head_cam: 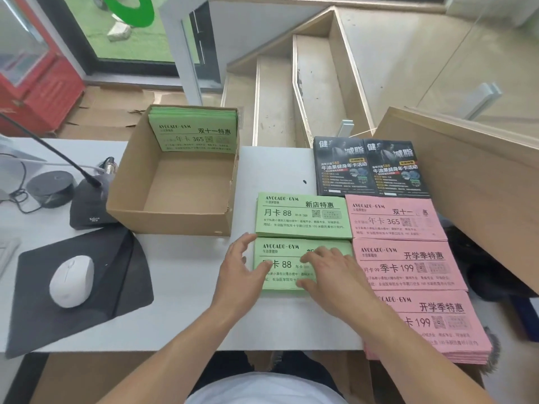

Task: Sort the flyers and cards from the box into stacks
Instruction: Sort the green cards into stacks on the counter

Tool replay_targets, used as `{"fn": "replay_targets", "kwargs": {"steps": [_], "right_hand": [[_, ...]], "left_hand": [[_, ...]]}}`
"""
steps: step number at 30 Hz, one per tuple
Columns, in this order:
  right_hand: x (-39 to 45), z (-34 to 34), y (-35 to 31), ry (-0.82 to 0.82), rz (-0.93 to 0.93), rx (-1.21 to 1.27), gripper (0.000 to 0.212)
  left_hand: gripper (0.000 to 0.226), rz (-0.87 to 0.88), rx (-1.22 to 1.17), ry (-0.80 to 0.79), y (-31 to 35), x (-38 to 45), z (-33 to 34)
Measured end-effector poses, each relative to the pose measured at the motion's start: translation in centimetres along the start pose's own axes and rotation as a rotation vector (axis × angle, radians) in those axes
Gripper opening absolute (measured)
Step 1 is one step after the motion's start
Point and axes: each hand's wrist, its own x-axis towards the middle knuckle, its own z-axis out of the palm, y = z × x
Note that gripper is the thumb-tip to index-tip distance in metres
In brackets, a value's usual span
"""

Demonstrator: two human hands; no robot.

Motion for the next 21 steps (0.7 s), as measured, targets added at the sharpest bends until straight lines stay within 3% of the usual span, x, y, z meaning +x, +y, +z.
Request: {"fn": "replay_targets", "kwargs": {"steps": [4,8,11,14,18,21], "right_hand": [[4.1,-3.6,-3.9,0.238,-0.145,0.159,0.037],[11.4,-5.9,-9.8,0.365,-0.280,0.289,0.045],[17.5,-7.0,-14.3,0.333,-0.291,0.269,0.059],[23.4,-7.2,-17.4,0.223,-0.260,0.150,0.069],[29.5,-7.1,-19.6,0.239,-0.205,0.013,0.076],[32.3,-7.2,-19.9,0.267,-0.161,-0.059,0.081]], "left_hand": [[0.045,0.374,0.023,0.175,2.4,1.2,-4.3],[0.045,0.535,0.271,0.355,2.9,7.3,-11.3],[0.053,0.522,0.635,0.389,2.4,12.6,-16.4],[0.063,0.490,0.883,0.311,2.2,16.6,-19.4],[0.068,0.390,1.082,0.227,1.1,18.8,-20.7],[0.071,0.399,1.104,0.247,0.2,18.8,-20.8]]}}
